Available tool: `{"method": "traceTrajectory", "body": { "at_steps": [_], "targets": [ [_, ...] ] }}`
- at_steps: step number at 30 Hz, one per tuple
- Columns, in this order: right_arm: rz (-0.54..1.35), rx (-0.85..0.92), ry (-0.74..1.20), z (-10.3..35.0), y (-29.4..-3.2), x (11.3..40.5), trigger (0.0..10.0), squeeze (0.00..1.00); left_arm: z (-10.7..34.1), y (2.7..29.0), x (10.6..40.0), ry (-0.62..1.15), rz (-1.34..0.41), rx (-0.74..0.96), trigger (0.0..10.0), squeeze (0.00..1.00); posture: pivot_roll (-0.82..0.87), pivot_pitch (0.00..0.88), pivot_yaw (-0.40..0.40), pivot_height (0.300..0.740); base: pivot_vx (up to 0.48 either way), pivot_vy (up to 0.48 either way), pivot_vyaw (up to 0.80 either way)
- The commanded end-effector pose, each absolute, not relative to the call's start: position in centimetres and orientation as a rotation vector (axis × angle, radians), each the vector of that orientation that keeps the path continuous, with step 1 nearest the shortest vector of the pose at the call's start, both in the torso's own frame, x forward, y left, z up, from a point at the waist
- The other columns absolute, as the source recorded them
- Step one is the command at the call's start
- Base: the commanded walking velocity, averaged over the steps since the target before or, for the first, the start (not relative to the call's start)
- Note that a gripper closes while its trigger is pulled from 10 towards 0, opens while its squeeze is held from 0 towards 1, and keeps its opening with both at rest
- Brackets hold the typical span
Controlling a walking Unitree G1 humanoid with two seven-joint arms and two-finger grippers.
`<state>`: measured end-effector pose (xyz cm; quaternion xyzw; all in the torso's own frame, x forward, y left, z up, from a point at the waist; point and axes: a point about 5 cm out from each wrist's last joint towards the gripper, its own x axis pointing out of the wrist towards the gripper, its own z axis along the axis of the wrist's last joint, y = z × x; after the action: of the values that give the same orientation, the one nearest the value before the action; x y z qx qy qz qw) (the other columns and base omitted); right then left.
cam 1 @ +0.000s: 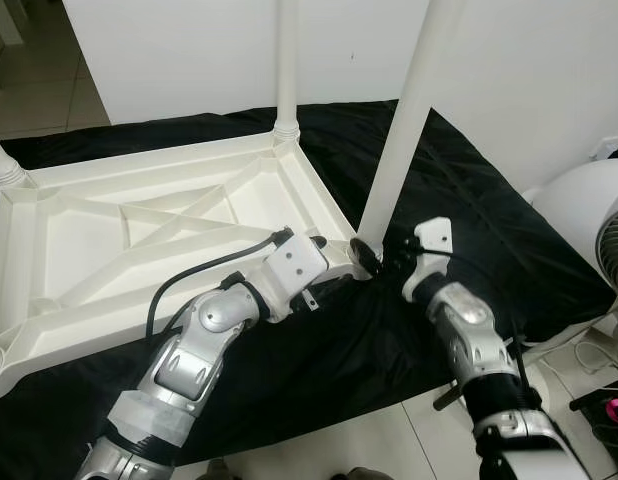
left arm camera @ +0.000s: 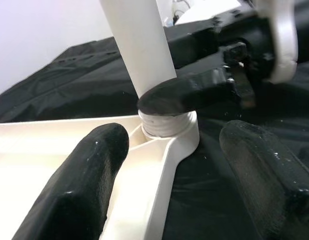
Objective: Building children table
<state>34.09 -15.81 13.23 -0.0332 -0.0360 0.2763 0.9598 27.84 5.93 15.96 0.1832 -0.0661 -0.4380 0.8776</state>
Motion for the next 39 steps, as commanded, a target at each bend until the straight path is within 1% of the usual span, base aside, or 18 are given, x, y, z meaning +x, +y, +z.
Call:
{"method": "traceTrajectory", "body": {
  "at_steps": [1,5,6,10,11,12,13,14,23,24,25,26,31,32,33,35,38,39],
  "targets": [
    [0.594,-0.096,-0.085,13.9,-15.8,34.6,10.0,0.00,16.0,5.5,27.6,-0.136,-0.936,0.383,10.0,0.00,-0.01,0.000,-0.023,0.740,0.000,0.000,0.00],
    [0.618,-0.116,-0.082,14.2,-15.7,35.1,10.0,0.00,16.0,5.4,27.6,-0.138,-0.935,0.380,10.0,0.00,0.00,0.000,-0.028,0.740,0.000,0.000,0.00],
    [0.672,-0.150,-0.066,14.5,-15.2,35.7,10.0,0.00,16.1,5.3,27.5,-0.140,-0.932,0.375,10.0,0.00,0.00,0.000,-0.031,0.740,0.000,0.000,0.00],
    [0.700,-0.167,-0.051,14.5,-14.8,35.9,10.0,0.00,16.2,5.2,27.5,-0.140,-0.931,0.372,10.0,0.00,0.00,0.000,-0.031,0.740,0.000,0.000,0.00],
    [0.726,-0.185,-0.030,14.3,-14.5,36.1,4.6,0.00,16.2,5.1,27.5,-0.141,-0.931,0.370,10.0,0.00,0.00,0.000,-0.031,0.740,0.000,0.000,0.00],
    [0.751,-0.193,-0.014,14.2,-14.3,36.2,3.8,0.00,16.3,5.0,27.5,-0.143,-0.932,0.370,10.0,0.00,0.00,0.000,-0.031,0.740,0.000,0.000,0.00],
    [0.751,-0.193,-0.014,14.2,-14.3,36.2,3.8,0.00,16.3,5.0,27.5,-0.143,-0.932,0.370,10.0,0.00,0.00,0.000,-0.031,0.740,0.000,0.000,0.00],
    [0.770,-0.196,0.000,14.1,-14.2,36.3,0.0,0.00,16.3,4.9,27.5,-0.144,-0.934,0.369,10.0,0.00,0.00,0.000,-0.031,0.740,0.000,0.000,0.00],
    [0.811,-0.188,0.060,13.1,-14.6,36.0,0.0,0.00,16.7,4.6,27.6,-0.154,-0.937,0.370,10.0,0.00,0.00,0.000,-0.033,0.740,0.000,0.000,0.00],
    [0.798,-0.179,0.068,12.9,-14.9,36.0,1.9,0.00,16.7,4.6,27.7,-0.153,-0.937,0.370,10.0,0.00,-0.01,0.000,-0.032,0.740,0.000,0.000,0.00],
    [0.798,-0.179,0.068,12.9,-14.9,36.0,1.9,0.00,16.7,4.6,27.7,-0.153,-0.937,0.370,10.0,0.00,-0.01,0.000,-0.032,0.740,0.000,0.000,0.00],
    [0.760,-0.139,0.069,12.7,-15.4,36.0,10.0,0.00,16.7,4.6,27.7,-0.152,-0.933,0.368,10.0,0.00,-0.01,0.000,-0.031,0.740,0.000,0.000,0.00],
    [0.674,-0.104,0.042,12.8,-15.9,36.2,10.0,0.00,16.8,4.7,27.9,-0.151,-0.922,0.365,10.0,0.00,-0.01,0.000,-0.029,0.740,0.000,0.000,0.00],
    [0.604,-0.112,0.044,12.7,-16.2,36.4,10.0,0.00,16.8,4.8,28.0,-0.151,-0.913,0.362,10.0,0.00,-0.02,0.000,-0.027,0.740,0.000,0.000,0.00],
    [0.604,-0.112,0.044,12.7,-16.2,36.4,10.0,0.00,16.8,4.8,28.0,-0.151,-0.913,0.362,10.0,0.00,-0.02,0.000,-0.027,0.740,0.000,0.000,0.00],
    [0.450,-0.092,0.050,12.6,-16.8,36.7,10.0,0.00,16.9,4.9,28.5,-0.144,-0.893,0.350,10.0,0.00,-0.03,0.000,-0.020,0.740,0.000,0.000,0.00],
    [0.450,-0.092,0.050,12.6,-16.8,36.7,10.0,0.00,16.9,4.9,28.5,-0.144,-0.893,0.350,10.0,0.00,-0.03,0.000,-0.020,0.740,0.000,0.000,0.00],
    [0.379,-0.072,0.049,12.5,-16.8,36.7,10.0,0.00,16.8,5.0,28.9,-0.134,-0.881,0.340,10.0,0.00,-0.04,0.000,-0.015,0.740,0.000,0.000,0.00]
  ]
}}
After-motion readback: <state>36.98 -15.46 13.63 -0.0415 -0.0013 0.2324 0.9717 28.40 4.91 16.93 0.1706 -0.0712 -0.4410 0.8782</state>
